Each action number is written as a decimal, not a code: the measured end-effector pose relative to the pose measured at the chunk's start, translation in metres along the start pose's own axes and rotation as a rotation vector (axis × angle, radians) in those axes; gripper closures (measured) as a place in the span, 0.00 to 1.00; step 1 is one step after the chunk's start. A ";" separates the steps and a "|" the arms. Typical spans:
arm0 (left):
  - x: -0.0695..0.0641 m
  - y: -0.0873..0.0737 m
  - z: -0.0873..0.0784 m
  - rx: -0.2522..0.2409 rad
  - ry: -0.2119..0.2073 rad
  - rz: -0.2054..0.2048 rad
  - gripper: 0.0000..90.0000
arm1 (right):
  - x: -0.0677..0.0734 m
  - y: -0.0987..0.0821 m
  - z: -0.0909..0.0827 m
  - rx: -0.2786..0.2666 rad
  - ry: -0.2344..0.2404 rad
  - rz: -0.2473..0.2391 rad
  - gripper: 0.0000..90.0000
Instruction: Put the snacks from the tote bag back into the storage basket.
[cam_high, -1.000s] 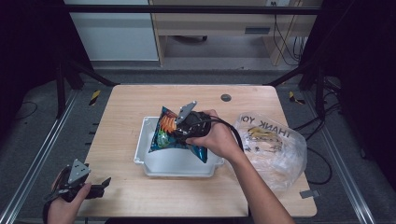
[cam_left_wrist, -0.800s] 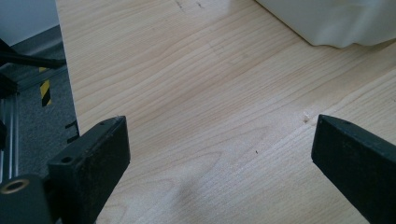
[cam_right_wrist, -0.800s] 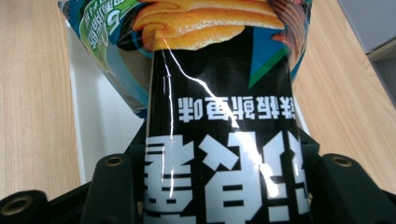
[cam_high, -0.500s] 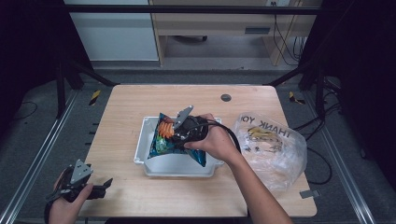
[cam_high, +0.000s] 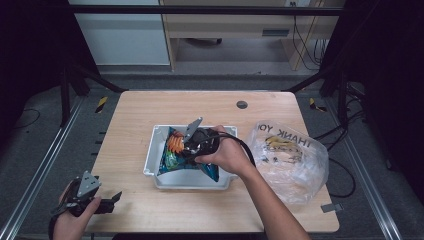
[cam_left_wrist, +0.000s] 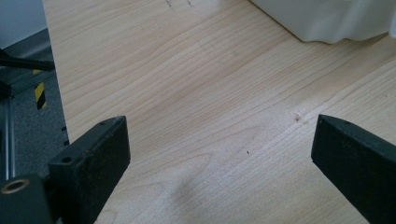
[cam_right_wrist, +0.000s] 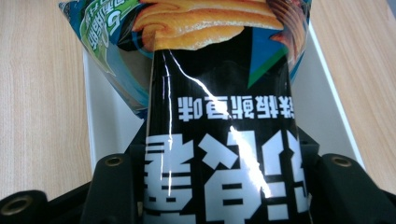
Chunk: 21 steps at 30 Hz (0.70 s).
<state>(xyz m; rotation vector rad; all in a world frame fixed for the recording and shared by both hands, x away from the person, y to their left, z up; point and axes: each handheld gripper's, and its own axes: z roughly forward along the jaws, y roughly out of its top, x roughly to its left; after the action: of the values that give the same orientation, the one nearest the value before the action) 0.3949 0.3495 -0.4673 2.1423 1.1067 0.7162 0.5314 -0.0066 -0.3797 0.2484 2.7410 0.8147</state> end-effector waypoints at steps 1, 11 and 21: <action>0.000 0.000 0.000 0.001 -0.001 0.000 0.05 | 0.000 0.000 0.001 0.001 0.000 0.003 0.50; -0.001 0.000 0.001 0.004 -0.002 0.007 0.05 | 0.001 0.000 0.007 0.012 0.020 -0.001 0.50; -0.001 0.000 0.001 0.005 -0.003 0.010 0.05 | -0.004 -0.004 0.012 0.031 0.026 0.011 0.50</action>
<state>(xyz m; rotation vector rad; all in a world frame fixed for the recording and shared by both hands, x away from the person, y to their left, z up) 0.3952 0.3484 -0.4676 2.1537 1.0986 0.7148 0.5380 -0.0051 -0.3910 0.2618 2.7810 0.7840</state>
